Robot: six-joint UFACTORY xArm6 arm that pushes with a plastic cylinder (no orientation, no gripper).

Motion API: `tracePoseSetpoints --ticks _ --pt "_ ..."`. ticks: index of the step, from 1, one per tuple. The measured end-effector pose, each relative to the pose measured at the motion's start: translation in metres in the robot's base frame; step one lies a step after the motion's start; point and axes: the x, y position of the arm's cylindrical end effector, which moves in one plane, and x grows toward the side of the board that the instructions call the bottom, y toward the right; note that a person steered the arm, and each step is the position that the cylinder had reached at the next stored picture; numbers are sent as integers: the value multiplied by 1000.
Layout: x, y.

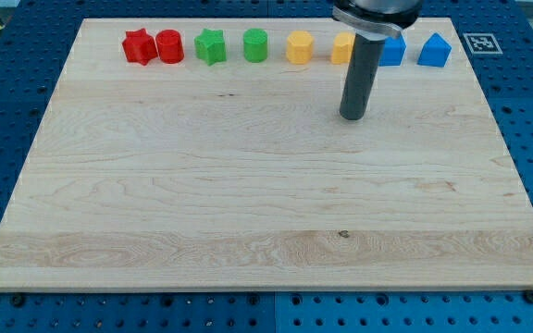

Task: Push the blue cube slightly up

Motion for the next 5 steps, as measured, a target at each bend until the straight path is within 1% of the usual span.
tracePoseSetpoints --ticks 1,2,4,5 --pt "0 -18" --pt "4 -56" --pt "6 -153" --pt "6 -167"
